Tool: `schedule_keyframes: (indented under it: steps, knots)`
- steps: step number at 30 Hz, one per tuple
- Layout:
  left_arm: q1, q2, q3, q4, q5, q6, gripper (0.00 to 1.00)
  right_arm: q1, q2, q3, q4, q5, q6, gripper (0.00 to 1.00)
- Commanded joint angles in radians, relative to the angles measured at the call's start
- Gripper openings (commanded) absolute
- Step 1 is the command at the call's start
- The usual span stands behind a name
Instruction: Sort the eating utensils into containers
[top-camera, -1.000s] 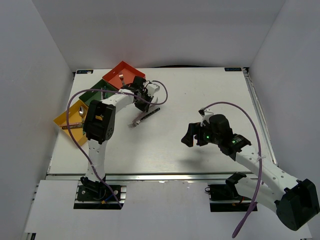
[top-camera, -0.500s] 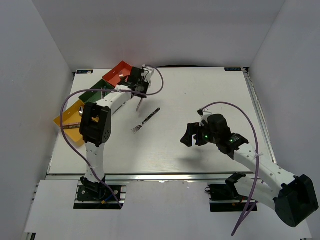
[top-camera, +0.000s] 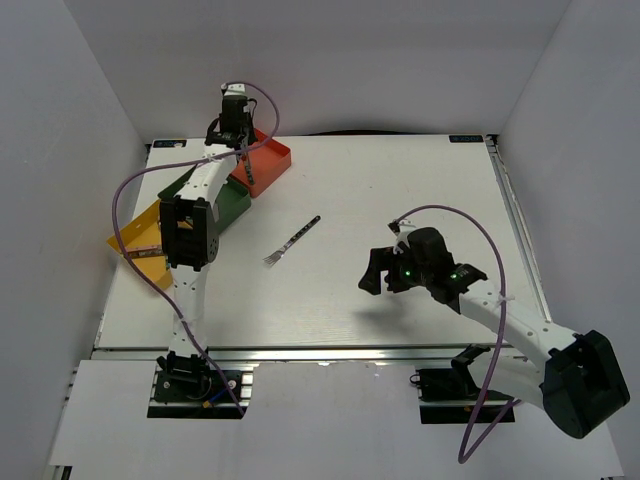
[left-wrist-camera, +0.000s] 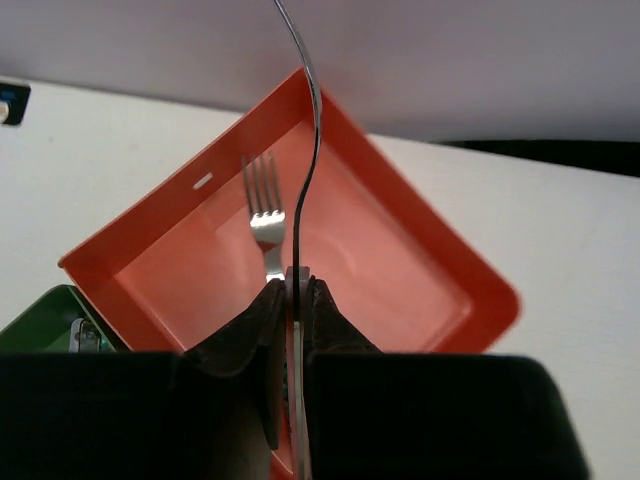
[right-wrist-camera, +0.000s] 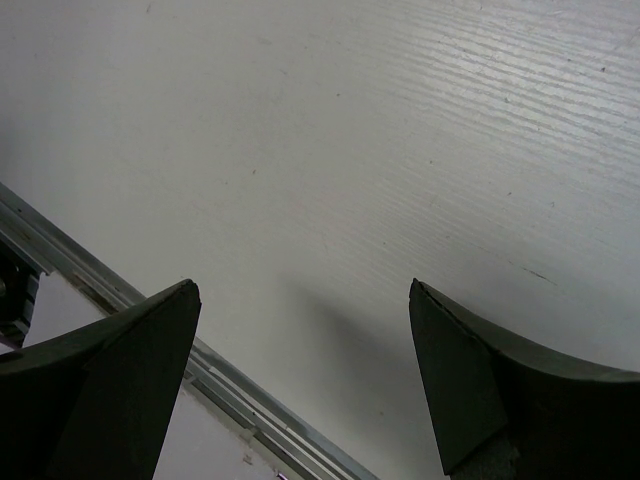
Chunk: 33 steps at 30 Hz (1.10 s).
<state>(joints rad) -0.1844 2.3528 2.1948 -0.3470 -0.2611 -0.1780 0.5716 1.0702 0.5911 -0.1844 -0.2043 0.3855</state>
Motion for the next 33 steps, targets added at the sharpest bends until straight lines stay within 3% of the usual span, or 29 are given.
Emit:
schedule_keyframes:
  steps: [1,4,5,8,11,12,13,17,22,23,29,33]
  knots:
    - [0.034,0.022,0.034,0.014,0.028,-0.041,0.08,0.005,0.010,0.009,0.046,-0.018,-0.005,0.89]
    - [0.036,0.034,0.026,0.029,0.051,-0.012,0.33,0.007,0.031,0.006,0.054,-0.017,-0.008,0.89]
    - [0.036,0.033,0.017,0.035,0.059,-0.002,0.46,0.005,0.043,0.007,0.056,-0.020,-0.008,0.89]
    - [0.039,0.019,0.011,0.048,0.068,0.003,0.64,0.008,0.059,0.007,0.059,-0.030,-0.007,0.89]
    - [0.037,-0.013,0.020,0.023,0.098,-0.005,0.72,0.007,0.053,0.009,0.059,-0.030,-0.002,0.89]
    - [0.034,-0.059,0.002,0.019,0.115,-0.008,0.90,0.010,0.050,0.010,0.059,-0.029,0.000,0.89]
    - [0.030,-0.087,-0.015,0.007,0.129,-0.006,0.96,0.010,0.044,0.012,0.057,-0.027,0.000,0.89]
    - [-0.016,-0.272,-0.179,-0.018,0.259,0.040,0.98,0.010,0.025,0.029,0.040,-0.010,-0.010,0.89]
    - [-0.176,-0.444,-0.375,-0.243,0.229,0.175,0.95,0.010,-0.021,0.041,-0.001,0.005,-0.023,0.89]
    - [-0.199,-0.470,-0.479,-0.253,0.215,0.179,0.93,0.010,-0.042,0.041,-0.007,0.012,-0.028,0.89]
    - [-0.332,-0.607,-0.834,-0.167,0.371,0.235,0.81,0.010,-0.127,0.026,-0.043,0.011,-0.031,0.89]
    - [-0.369,-0.575,-0.892,-0.103,0.353,0.230,0.78,0.010,-0.147,0.007,-0.036,-0.013,-0.017,0.89]
